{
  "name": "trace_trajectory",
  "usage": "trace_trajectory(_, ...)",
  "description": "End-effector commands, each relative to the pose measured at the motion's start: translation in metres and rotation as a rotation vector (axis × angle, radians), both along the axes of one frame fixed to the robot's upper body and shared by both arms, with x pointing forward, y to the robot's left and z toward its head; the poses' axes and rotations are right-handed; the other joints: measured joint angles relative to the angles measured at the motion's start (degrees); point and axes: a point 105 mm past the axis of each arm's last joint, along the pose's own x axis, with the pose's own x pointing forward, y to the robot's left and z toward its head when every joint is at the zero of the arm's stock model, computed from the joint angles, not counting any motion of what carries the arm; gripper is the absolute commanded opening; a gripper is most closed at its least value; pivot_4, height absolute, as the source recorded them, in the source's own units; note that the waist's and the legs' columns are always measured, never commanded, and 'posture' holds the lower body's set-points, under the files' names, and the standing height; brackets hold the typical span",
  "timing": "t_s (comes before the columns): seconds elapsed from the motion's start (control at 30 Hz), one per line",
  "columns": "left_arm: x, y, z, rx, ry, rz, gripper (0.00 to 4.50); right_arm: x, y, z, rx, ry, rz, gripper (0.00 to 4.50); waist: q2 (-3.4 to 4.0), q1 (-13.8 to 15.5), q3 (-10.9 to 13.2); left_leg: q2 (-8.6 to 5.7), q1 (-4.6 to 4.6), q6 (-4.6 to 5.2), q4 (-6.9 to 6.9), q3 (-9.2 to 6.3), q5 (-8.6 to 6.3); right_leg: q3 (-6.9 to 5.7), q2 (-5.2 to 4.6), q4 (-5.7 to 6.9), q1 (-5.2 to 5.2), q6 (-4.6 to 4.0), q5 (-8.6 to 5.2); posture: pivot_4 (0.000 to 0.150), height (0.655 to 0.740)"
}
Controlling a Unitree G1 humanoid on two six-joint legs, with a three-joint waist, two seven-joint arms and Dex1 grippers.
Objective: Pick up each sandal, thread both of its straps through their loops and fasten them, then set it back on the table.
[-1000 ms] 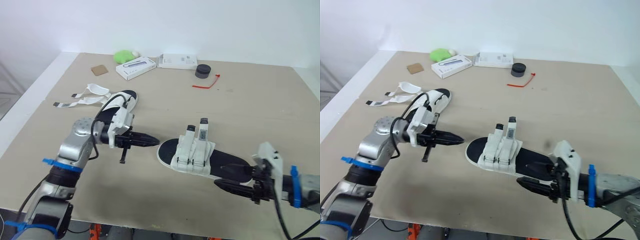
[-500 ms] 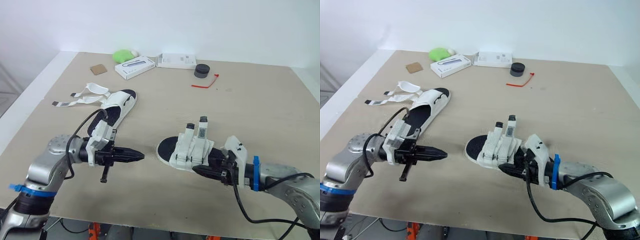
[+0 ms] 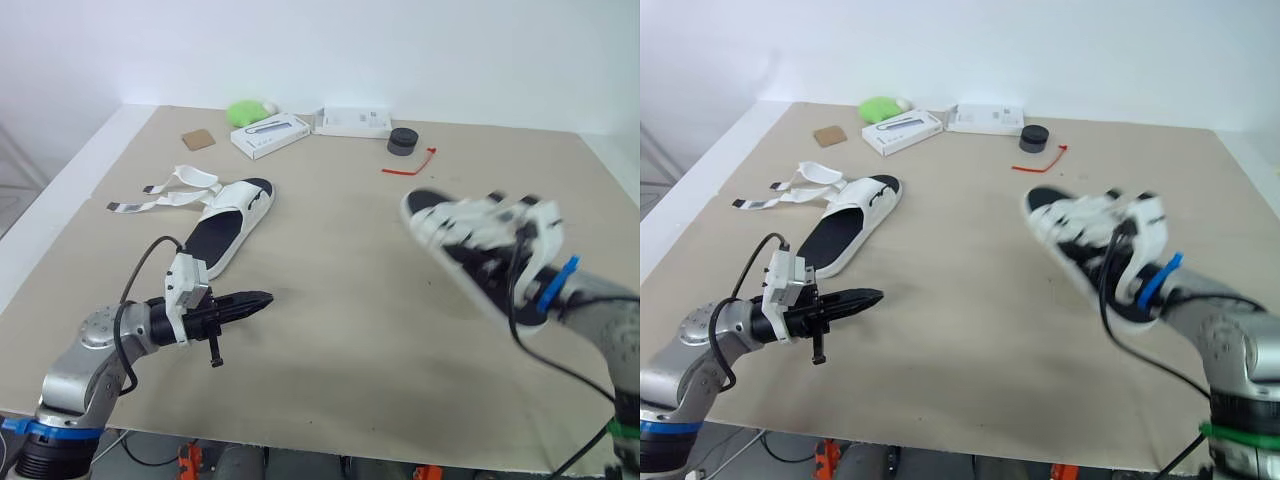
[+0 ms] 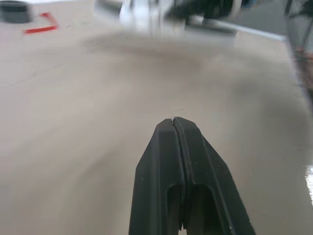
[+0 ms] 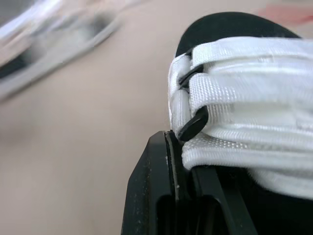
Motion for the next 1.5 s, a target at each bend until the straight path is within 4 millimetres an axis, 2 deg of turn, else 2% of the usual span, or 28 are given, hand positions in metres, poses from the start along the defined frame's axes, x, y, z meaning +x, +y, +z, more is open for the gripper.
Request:
trace_trajectory(0.03, 0.003, 0.005, 0.005, -0.002, -0.057, 0.07, 0.0, 0.017, -0.033, 0.003, 0.018, -0.014, -0.214, 0.06, -0.01, 0.14, -0.01, 0.0, -0.01, 0.0, 0.0, 0.0, 0.03, 0.0, 0.01, 0.0, -0.02, -0.01, 0.02, 0.15, 0.74)
trace_trajectory(0.1, 0.004, 0.003, 0.006, -0.006, -0.07, 0.094, 0.0, 0.032, -0.049, -0.014, 0.044, 0.044, -0.361, 0.06, -0.01, 0.03, -0.01, 0.0, 0.0, 0.02, -0.1, -0.03, 0.04, 0.0, 0.03, 0.0, -0.02, -0.02, -0.01, 0.15, 0.74)
trace_trajectory(0.17, 0.006, 0.004, 0.005, 0.005, -0.092, 0.123, 0.0, 0.041, -0.056, -0.026, 0.09, 0.092, -0.454, 0.06, 0.04, -0.07, 0.0, -0.01, -0.01, 0.02, -0.12, -0.01, 0.04, 0.05, 0.04, 0.0, -0.03, -0.01, 0.01, 0.15, 0.74)
trace_trajectory(0.3, 0.009, 0.007, 0.005, 0.0, -0.11, 0.166, 0.0, 0.045, -0.052, -0.034, 0.07, 0.125, -0.488, 0.06, 0.12, -0.24, -0.02, -0.04, 0.01, -0.01, -0.14, 0.05, 0.08, 0.16, 0.04, 0.02, -0.04, 0.04, 0.04, 0.15, 0.74)
trace_trajectory(0.33, 0.009, 0.007, 0.005, -0.003, -0.111, 0.171, 0.0, 0.046, -0.052, -0.036, 0.063, 0.129, -0.486, 0.78, 0.12, -0.24, -0.02, -0.04, 0.01, -0.01, -0.14, 0.05, 0.08, 0.16, 0.04, 0.03, -0.04, 0.05, 0.04, 0.15, 0.74)
trace_trajectory(0.4, 0.01, 0.008, 0.006, -0.007, -0.113, 0.176, 0.0, 0.045, -0.05, -0.038, 0.051, 0.136, -0.469, 1.64, 0.12, -0.21, -0.02, -0.05, 0.01, 0.03, -0.13, 0.05, 0.1, 0.16, 0.04, 0.03, -0.02, 0.08, 0.06, 0.15, 0.74)
trace_trajectory(0.47, 0.011, 0.011, 0.007, -0.015, -0.11, 0.192, 0.0, 0.042, -0.047, -0.028, 0.088, 0.121, -0.424, 2.68, 0.12, -0.22, -0.02, -0.06, 0.01, 0.07, -0.13, 0.05, 0.13, 0.18, 0.04, 0.03, -0.02, 0.11, 0.09, 0.15, 0.74)
trace_trajectory(0.53, 0.013, 0.013, 0.006, -0.023, -0.092, 0.213, 0.0, 0.034, -0.043, -0.016, 0.157, 0.112, -0.32, 3.46, 0.12, -0.19, -0.02, -0.06, 0.01, 0.12, -0.13, 0.05, 0.17, 0.18, 0.04, 0.03, -0.02, 0.1, 0.13, 0.15, 0.74)
trace_trajectory(0.7, 0.019, 0.017, 0.007, -0.036, -0.055, 0.255, 0.0, 0.001, -0.046, -0.009, 0.132, 0.152, -0.147, 3.46, 0.15, 0.07, -0.01, -0.09, 0.0, 0.17, -0.13, 0.04, 0.21, 0.2, 0.04, 0.05, -0.01, 0.13, 0.13, 0.15, 0.74)
trace_trajectory(0.87, 0.026, 0.025, 0.009, -0.04, -0.011, 0.304, 0.0, -0.047, -0.027, 0.0, -0.016, 0.118, 0.103, 3.46, 0.19, 0.01, -0.03, -0.09, 0.01, 0.18, -0.13, 0.04, 0.21, 0.2, 0.04, 0.07, -0.01, 0.15, 0.11, 0.15, 0.74)
trace_trajectory(0.97, 0.031, 0.032, 0.008, -0.005, 0.002, 0.342, 0.0, -0.068, 0.016, 0.024, -0.058, -0.072, 0.303, 3.46, 0.24, -1.23, -0.05, -0.06, 0.07, 0.19, -0.12, 0.06, 0.21, 0.2, 0.06, 0.08, -0.01, 0.18, 0.12, 0.15, 0.74)
trace_trajectory(1.0, 0.036, 0.036, 0.008, 0.001, 0.006, 0.379, 0.0, -0.073, 0.033, 0.027, -0.06, -0.127, 0.363, 3.46, 0.2, -1.24, -0.05, 0.03, 0.14, 0.26, -0.1, 0.09, 0.26, 0.2, 0.1, 0.1, -0.01, 0.46, 0.04, 0.15, 0.74)
trace_trajectory(1.07, 0.049, 0.045, 0.009, 0.005, 0.017, 0.464, 0.0, -0.074, 0.058, 0.032, -0.068, -0.24, 0.405, 3.46, 0.01, -1.14, -0.1, 0.03, 0.15, 0.32, -0.08, 0.09, 0.35, 0.2, 0.1, 0.09, 0.02, 0.38, 0.06, 0.15, 0.74)
trace_trajectory(1.13, 0.057, 0.048, 0.009, 0.007, 0.028, 0.51, 0.0, -0.073, 0.068, 0.036, -0.068, -0.319, 0.401, 3.46, 0.0, -1.14, -0.09, 0.08, 0.16, 0.4, -0.05, 0.06, 0.44, 0.19, 0.16, 0.1, 0.01, 0.28, 0.13, 0.15, 0.74)
trace_trajectory(1.23, 0.069, 0.049, 0.007, -0.003, 0.074, 0.605, 0.0, -0.071, 0.076, 0.024, -0.074, -0.3, 0.41, 3.46, -0.01, -1.05, -0.09, 0.02, 0.11, 0.16, -0.05, 0.1, 0.67, 0.23, 0.09, 0.08, -0.01, 0.37, 0.29, 0.15, 0.74)
trace_trajectory(1.33, 0.077, 0.053, 0.011, -0.043, 0.116, 0.676, 0.86, -0.069, 0.076, 0.021, -0.07, -0.3, 0.403, 3.55, -0.09, -0.73, -0.05, -0.07, 0.07, -0.05, -0.05, 0.1, 0.79, 0.24, -0.02, 0.06, 0.0, 0.45, 0.34, 0.15, 0.74)
trace_trajectory(1.37, 0.079, 0.054, 0.012, -0.039, 0.114, 0.688, 1.29, -0.069, 0.077, 0.021, -0.068, -0.304, 0.404, 3.55, -0.1, -0.72, -0.04, -0.07, 0.06, -0.05, -0.05, 0.11, 0.79, 0.24, -0.02, 0.06, -0.01, 0.46, 0.35, 0.15, 0.74)
trace_trajectory(1.43, 0.086, 0.054, 0.016, -0.03, 0.1, 0.708, 2.44, -0.07, 0.079, 0.021, -0.065, -0.31, 0.407, 3.55, -0.1, -0.66, -0.04, -0.07, 0.05, -0.05, -0.06, 0.1, 0.8, 0.24, -0.01, 0.07, -0.04, 0.44, 0.37, 0.15, 0.74)
trace_trajectory(1.47, 0.091, 0.054, 0.017, -0.022, 0.095, 0.724, 2.61, -0.07, 0.08, 0.021, -0.064, -0.314, 0.409, 3.55, -0.1, -0.6, -0.04, -0.06, 0.06, -0.05, -0.08, 0.09, 0.8, 0.24, 0.01, 0.07, -0.04, 0.43, 0.37, 0.15, 0.74)
trace_trajectory(1.5, 0.096, 0.053, 0.018, -0.009, 0.087, 0.737, 3.21, -0.07, 0.081, 0.021, -0.064, -0.318, 0.411, 3.55, -0.1, -0.44, -0.04, -0.06, 0.06, -0.05, -0.08, 0.09, 0.8, 0.24, 0.02, 0.07, -0.04, 0.43, 0.37, 0.15, 0.74)
